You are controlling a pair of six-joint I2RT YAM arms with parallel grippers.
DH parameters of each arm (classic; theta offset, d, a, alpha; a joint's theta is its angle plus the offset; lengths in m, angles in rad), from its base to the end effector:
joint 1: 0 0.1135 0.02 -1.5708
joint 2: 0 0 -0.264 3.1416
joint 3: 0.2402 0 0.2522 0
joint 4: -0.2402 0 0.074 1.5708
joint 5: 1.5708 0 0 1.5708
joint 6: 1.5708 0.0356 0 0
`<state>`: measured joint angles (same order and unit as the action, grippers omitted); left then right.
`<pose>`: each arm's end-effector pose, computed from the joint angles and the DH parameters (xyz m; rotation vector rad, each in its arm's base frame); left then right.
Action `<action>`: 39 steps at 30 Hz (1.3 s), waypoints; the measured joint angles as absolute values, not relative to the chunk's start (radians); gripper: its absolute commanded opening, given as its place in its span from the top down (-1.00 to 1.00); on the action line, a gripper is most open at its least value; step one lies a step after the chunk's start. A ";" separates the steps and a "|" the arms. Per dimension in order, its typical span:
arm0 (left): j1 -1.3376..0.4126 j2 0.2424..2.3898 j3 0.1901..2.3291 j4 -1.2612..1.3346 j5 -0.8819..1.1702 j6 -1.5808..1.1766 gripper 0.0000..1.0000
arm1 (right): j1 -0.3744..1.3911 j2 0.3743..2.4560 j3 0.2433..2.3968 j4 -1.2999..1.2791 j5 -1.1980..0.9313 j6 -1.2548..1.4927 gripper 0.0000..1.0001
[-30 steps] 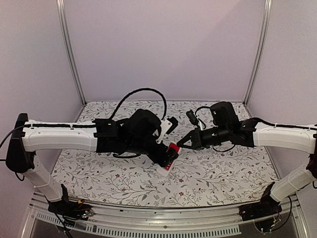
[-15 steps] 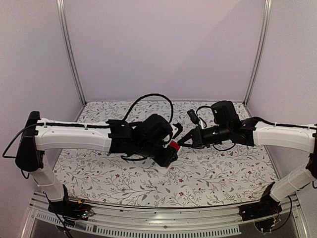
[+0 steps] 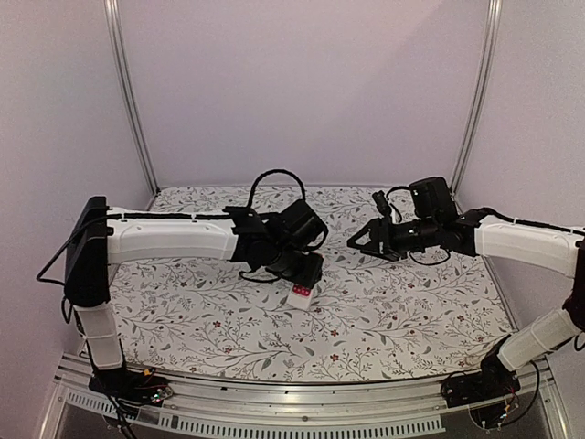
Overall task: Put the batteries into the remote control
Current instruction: Place the remote control at the center of the board.
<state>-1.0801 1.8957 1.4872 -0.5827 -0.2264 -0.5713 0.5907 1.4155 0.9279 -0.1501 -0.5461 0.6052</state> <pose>0.2014 -0.3600 0.2305 0.5610 2.5026 -0.3642 0.2452 0.1867 0.2504 -0.3178 2.3780 1.2234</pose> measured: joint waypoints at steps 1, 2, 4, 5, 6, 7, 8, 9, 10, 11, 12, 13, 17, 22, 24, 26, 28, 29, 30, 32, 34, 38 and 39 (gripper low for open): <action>-1.058 1.913 1.500 -0.594 -0.228 -0.590 0.47 | 0.581 1.405 0.928 -0.167 -0.530 0.593 -0.24; -1.031 1.934 1.513 -0.607 -0.228 -0.613 0.46 | 0.574 1.391 0.928 -0.184 -0.514 0.579 -0.26; -0.982 1.969 1.532 -0.637 -0.227 -0.650 0.43 | 0.570 1.360 0.922 -0.210 -0.484 0.553 -0.28; -0.967 1.987 1.543 -0.651 -0.227 -0.661 0.41 | 0.571 1.348 0.920 -0.220 -0.476 0.543 -0.29; -0.948 2.010 1.562 -0.672 -0.227 -0.672 0.39 | 0.570 1.335 0.915 -0.226 -0.466 0.532 -0.29; -0.933 2.032 1.583 -0.689 -0.229 -0.681 0.37 | 0.571 1.325 0.908 -0.233 -0.458 0.522 -0.29; -0.922 2.053 1.605 -0.706 -0.234 -0.686 0.36 | 0.571 1.318 0.902 -0.240 -0.450 0.514 -0.29; -0.910 2.078 1.634 -0.723 -0.242 -0.689 0.36 | 0.571 1.313 0.895 -0.246 -0.443 0.506 -0.29; -0.903 2.100 1.660 -0.738 -0.249 -0.691 0.36 | 0.571 1.310 0.889 -0.252 -0.437 0.499 -0.30; -0.897 2.122 1.687 -0.752 -0.253 -0.693 0.35 | 0.571 1.310 0.884 -0.259 -0.431 0.494 -0.30; -0.893 2.138 1.705 -0.758 -0.255 -0.693 0.35 | 0.571 1.310 0.878 -0.265 -0.426 0.488 -0.30; -0.885 2.156 1.727 -0.768 -0.256 -0.694 0.35 | 0.571 1.310 0.873 -0.271 -0.421 0.483 -0.31; -0.874 2.214 1.773 -0.787 -0.255 -0.698 0.31 | 0.571 1.308 0.864 -0.293 -0.413 0.466 -0.32; -0.853 2.262 1.802 -0.795 -0.243 -0.705 0.16 | 0.571 1.301 0.863 -0.302 -0.402 0.446 -0.33; -0.848 2.272 1.806 -0.795 -0.241 -0.708 0.08 | 0.571 1.301 0.863 -0.306 -0.402 0.443 -0.33; -0.847 2.281 1.810 -0.793 -0.241 -0.711 0.03 | 0.571 1.301 0.863 -0.310 -0.402 0.440 -0.33; -0.846 2.286 1.810 -0.792 -0.241 -0.715 -0.03 | 0.571 1.301 0.863 -0.313 -0.401 0.436 -0.33; -0.846 2.288 1.810 -0.792 -0.241 -0.719 -0.07 | 0.571 1.301 0.863 -0.315 -0.401 0.434 -0.34; -0.846 2.289 1.810 -0.792 -0.242 -0.722 -0.14 | 0.571 1.300 0.863 -0.317 -0.400 0.433 -0.34; -0.845 2.291 1.810 -0.793 -0.244 -0.727 -0.27 | 0.571 1.297 0.863 -0.323 -0.399 0.429 -0.35; -0.845 2.294 1.810 -0.795 -0.244 -0.730 -0.40 | 0.571 1.294 0.863 -0.330 -0.397 0.428 -0.37; -0.844 2.297 1.809 -0.804 -0.243 -0.714 -0.72 | 0.571 1.289 0.863 -0.342 -0.393 0.425 -0.52; -0.844 2.297 1.809 -0.804 -0.242 -0.705 -0.79 | 0.571 1.285 0.863 -0.345 -0.390 0.421 -0.56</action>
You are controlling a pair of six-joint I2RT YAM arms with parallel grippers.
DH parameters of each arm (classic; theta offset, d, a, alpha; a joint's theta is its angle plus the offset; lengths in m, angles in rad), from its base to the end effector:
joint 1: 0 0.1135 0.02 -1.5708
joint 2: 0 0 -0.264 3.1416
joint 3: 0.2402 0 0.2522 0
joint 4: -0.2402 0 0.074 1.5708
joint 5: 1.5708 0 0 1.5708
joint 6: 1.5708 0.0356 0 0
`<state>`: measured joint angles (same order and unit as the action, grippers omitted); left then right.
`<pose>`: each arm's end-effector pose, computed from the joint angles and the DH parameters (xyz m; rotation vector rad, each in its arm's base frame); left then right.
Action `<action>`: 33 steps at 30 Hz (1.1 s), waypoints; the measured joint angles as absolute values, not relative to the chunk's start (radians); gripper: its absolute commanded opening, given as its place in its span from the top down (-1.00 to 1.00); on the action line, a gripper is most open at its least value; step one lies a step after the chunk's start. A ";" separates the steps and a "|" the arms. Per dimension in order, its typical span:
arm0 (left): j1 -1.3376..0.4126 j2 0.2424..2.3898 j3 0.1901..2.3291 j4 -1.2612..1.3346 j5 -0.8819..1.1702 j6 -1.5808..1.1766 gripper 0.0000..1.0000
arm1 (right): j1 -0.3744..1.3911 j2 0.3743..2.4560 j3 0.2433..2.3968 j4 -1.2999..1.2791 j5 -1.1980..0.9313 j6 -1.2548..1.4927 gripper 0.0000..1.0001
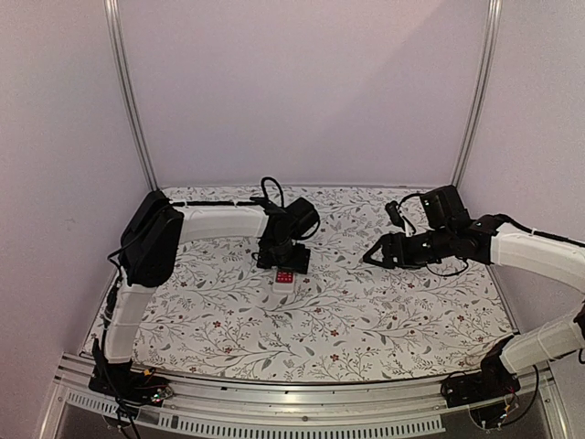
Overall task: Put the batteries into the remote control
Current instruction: Place the remote control at the center of the board, then reset both arms
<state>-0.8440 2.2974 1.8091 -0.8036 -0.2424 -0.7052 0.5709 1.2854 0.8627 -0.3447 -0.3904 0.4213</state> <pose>0.3185 -0.3454 0.1445 0.1451 2.7709 -0.0309 0.2204 0.1576 0.2468 -0.3891 2.4331 0.9234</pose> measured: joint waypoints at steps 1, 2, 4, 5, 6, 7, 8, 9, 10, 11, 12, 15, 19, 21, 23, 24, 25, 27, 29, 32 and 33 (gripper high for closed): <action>-0.844 2.297 1.809 -0.804 -0.241 -0.694 -0.87 | 0.571 1.283 0.862 -0.346 -0.388 0.421 -0.59; -0.843 2.297 1.809 -0.804 -0.239 -0.688 -0.97 | 0.571 1.279 0.862 -0.347 -0.385 0.419 -0.62; -0.843 2.288 1.807 -0.805 -0.235 -0.668 -0.99 | 0.571 1.271 0.862 -0.350 -0.376 0.410 -0.73; -0.842 2.276 1.803 -0.804 -0.231 -0.658 -0.99 | 0.571 1.266 0.862 -0.351 -0.374 0.405 -0.78; -0.841 2.258 1.796 -0.800 -0.226 -0.646 -0.99 | 0.571 1.261 0.862 -0.352 -0.372 0.402 -0.83; -0.839 2.235 1.784 -0.793 -0.221 -0.638 -0.99 | 0.571 1.256 0.862 -0.353 -0.370 0.400 -0.87; -0.837 2.202 1.767 -0.782 -0.213 -0.626 -0.99 | 0.571 1.251 0.862 -0.353 -0.368 0.397 -0.93; -0.832 2.157 1.741 -0.765 -0.199 -0.612 -0.99 | 0.570 1.246 0.863 -0.356 -0.364 0.390 -0.97; -0.825 2.103 1.715 -0.750 -0.189 -0.597 -0.99 | 0.570 1.242 0.863 -0.358 -0.359 0.386 -0.97; -0.819 2.059 1.696 -0.738 -0.186 -0.586 -0.99 | 0.570 1.235 0.863 -0.361 -0.351 0.379 -0.98; -0.809 1.997 1.671 -0.721 -0.181 -0.570 -0.99 | 0.569 1.230 0.864 -0.364 -0.347 0.375 -0.98; -0.774 1.834 1.589 -0.657 -0.167 -0.540 -0.99 | 0.562 1.213 0.875 -0.374 -0.332 0.357 -0.97; -0.716 1.652 1.431 -0.572 -0.157 -0.518 -0.99 | 0.527 1.203 0.879 -0.375 -0.322 0.347 -0.97; -0.677 1.570 1.320 -0.528 -0.150 -0.514 -0.99 | 0.501 1.203 0.876 -0.374 -0.321 0.344 -0.97; -0.643 1.512 1.225 -0.499 -0.146 -0.513 -0.99 | 0.478 1.202 0.864 -0.361 -0.320 0.344 -0.97; -0.629 1.489 1.183 -0.484 -0.146 -0.514 -0.99 | 0.469 1.201 0.852 -0.352 -0.319 0.346 -0.98; -0.616 1.465 1.137 -0.470 -0.146 -0.517 -0.99 | 0.463 1.201 0.837 -0.344 -0.319 0.347 -0.97; -0.601 1.427 1.059 -0.446 -0.147 -0.523 -0.99 | 0.456 1.201 0.793 -0.325 -0.316 0.351 -0.97; -0.596 1.402 1.003 -0.427 -0.147 -0.530 -0.99 | 0.455 1.201 0.751 -0.312 -0.315 0.356 -0.97; -0.595 1.392 0.961 -0.403 -0.146 -0.541 -0.99 | 0.453 1.201 0.699 -0.293 -0.316 0.368 -0.98; -0.594 1.392 0.954 -0.394 -0.146 -0.546 -0.99 | 0.453 1.201 0.688 -0.289 -0.315 0.372 -0.97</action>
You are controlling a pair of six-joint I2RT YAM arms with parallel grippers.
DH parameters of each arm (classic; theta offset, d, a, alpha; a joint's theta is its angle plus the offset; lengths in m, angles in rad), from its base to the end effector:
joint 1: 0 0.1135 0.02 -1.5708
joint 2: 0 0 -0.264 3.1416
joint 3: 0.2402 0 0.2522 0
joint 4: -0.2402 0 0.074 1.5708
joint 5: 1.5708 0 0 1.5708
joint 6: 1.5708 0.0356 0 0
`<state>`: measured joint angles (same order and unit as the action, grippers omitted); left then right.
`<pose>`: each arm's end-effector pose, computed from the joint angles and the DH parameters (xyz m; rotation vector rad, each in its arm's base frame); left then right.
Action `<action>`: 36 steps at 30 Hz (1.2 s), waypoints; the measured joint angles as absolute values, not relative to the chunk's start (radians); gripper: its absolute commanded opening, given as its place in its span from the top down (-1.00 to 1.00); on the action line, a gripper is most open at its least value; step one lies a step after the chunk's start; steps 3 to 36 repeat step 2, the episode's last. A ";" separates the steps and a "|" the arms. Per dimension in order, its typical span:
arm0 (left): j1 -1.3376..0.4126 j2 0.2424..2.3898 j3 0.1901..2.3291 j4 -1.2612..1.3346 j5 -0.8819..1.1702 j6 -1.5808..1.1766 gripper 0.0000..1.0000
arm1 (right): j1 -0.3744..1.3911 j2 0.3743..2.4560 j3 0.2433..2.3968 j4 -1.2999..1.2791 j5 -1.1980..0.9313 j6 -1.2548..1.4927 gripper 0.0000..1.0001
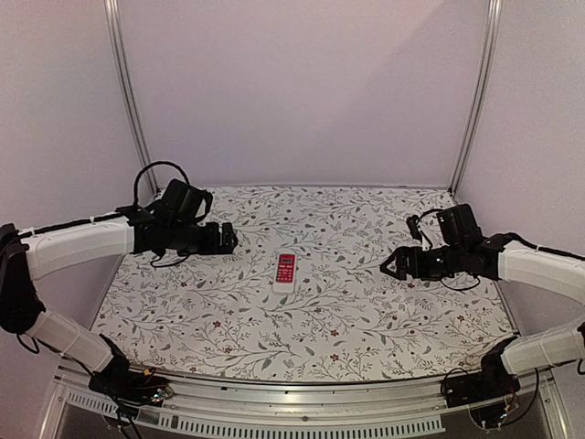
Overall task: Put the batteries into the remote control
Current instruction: Reset both arms
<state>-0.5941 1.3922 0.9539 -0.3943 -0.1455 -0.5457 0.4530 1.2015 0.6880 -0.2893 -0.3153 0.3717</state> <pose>0.2464 -0.1602 0.2429 -0.0096 2.4226 -0.3568 0.2132 0.1160 0.2141 -0.2572 2.4459 0.7549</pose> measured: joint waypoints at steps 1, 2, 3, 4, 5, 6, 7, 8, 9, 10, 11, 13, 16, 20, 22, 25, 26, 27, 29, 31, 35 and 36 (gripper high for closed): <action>-0.594 1.392 0.949 -0.386 -0.145 -0.548 -0.99 | 0.453 1.201 0.682 -0.286 -0.316 0.376 -0.97; -0.594 1.392 0.945 -0.373 -0.141 -0.550 -0.99 | 0.452 1.201 0.678 -0.283 -0.316 0.377 -0.97; -0.594 1.392 0.945 -0.373 -0.141 -0.550 -0.99 | 0.452 1.201 0.678 -0.283 -0.316 0.377 -0.97; -0.594 1.392 0.945 -0.373 -0.141 -0.550 -0.99 | 0.452 1.201 0.678 -0.283 -0.316 0.377 -0.97; -0.594 1.392 0.945 -0.373 -0.141 -0.550 -0.99 | 0.452 1.201 0.678 -0.283 -0.316 0.377 -0.97; -0.594 1.392 0.945 -0.373 -0.141 -0.550 -0.99 | 0.452 1.201 0.678 -0.283 -0.316 0.377 -0.97; -0.594 1.392 0.945 -0.373 -0.141 -0.550 -0.99 | 0.452 1.201 0.678 -0.283 -0.316 0.377 -0.97; -0.594 1.392 0.945 -0.373 -0.141 -0.550 -0.99 | 0.452 1.201 0.678 -0.283 -0.316 0.377 -0.97; -0.594 1.392 0.945 -0.373 -0.141 -0.550 -0.99 | 0.452 1.201 0.678 -0.283 -0.316 0.377 -0.97; -0.594 1.392 0.945 -0.373 -0.141 -0.550 -0.99 | 0.452 1.201 0.678 -0.283 -0.316 0.377 -0.97; -0.594 1.392 0.945 -0.373 -0.141 -0.550 -0.99 | 0.452 1.201 0.678 -0.283 -0.316 0.377 -0.97; -0.594 1.392 0.945 -0.373 -0.141 -0.550 -0.99 | 0.452 1.201 0.678 -0.283 -0.316 0.377 -0.97; -0.594 1.392 0.945 -0.373 -0.141 -0.550 -0.99 | 0.452 1.201 0.678 -0.283 -0.316 0.377 -0.97; -0.594 1.392 0.945 -0.373 -0.141 -0.550 -0.99 | 0.452 1.201 0.678 -0.283 -0.316 0.377 -0.97; -0.594 1.392 0.945 -0.373 -0.141 -0.550 -0.99 | 0.452 1.201 0.678 -0.283 -0.316 0.377 -0.97; -0.594 1.392 0.945 -0.373 -0.141 -0.550 -0.99 | 0.452 1.201 0.678 -0.283 -0.316 0.377 -0.97; -0.594 1.392 0.945 -0.373 -0.141 -0.550 -0.99 | 0.452 1.201 0.678 -0.283 -0.316 0.377 -0.97; -0.594 1.392 0.945 -0.373 -0.141 -0.550 -0.99 | 0.452 1.201 0.678 -0.283 -0.316 0.377 -0.97; -0.594 1.392 0.945 -0.373 -0.141 -0.550 -0.99 | 0.452 1.201 0.678 -0.283 -0.316 0.377 -0.97; -0.594 1.392 0.945 -0.373 -0.141 -0.550 -0.99 | 0.452 1.201 0.678 -0.283 -0.316 0.377 -0.97; -0.594 1.392 0.945 -0.373 -0.141 -0.550 -0.99 | 0.452 1.201 0.678 -0.283 -0.316 0.377 -0.97; -0.594 1.392 0.945 -0.373 -0.141 -0.550 -0.99 | 0.452 1.201 0.678 -0.283 -0.316 0.377 -0.97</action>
